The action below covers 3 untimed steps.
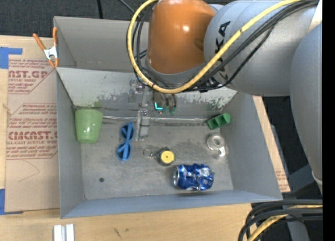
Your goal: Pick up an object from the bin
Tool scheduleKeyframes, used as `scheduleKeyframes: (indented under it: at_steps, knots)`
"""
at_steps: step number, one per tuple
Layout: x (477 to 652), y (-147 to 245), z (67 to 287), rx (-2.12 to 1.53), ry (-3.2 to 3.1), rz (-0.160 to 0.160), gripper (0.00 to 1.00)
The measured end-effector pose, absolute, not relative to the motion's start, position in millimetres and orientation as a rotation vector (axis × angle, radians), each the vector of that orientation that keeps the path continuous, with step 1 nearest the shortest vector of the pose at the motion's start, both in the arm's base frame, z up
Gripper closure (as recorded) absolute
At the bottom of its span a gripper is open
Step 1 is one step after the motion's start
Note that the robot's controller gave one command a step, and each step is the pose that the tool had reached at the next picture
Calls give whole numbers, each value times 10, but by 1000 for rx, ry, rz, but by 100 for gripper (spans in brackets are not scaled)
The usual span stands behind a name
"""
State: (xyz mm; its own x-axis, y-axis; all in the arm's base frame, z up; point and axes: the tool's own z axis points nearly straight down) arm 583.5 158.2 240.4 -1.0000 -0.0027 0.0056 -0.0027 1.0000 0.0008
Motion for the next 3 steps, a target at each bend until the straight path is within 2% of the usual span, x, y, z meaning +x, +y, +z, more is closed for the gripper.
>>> scheduleKeyframes:
  at_steps: [1,2,3]
  knots:
    - [5809,1306,666,466,-3105,-1,0]
    - [5824,1315,701,466,-3109,-4,100]
    - [5622,1259,2039,505,-3111,-1,100]
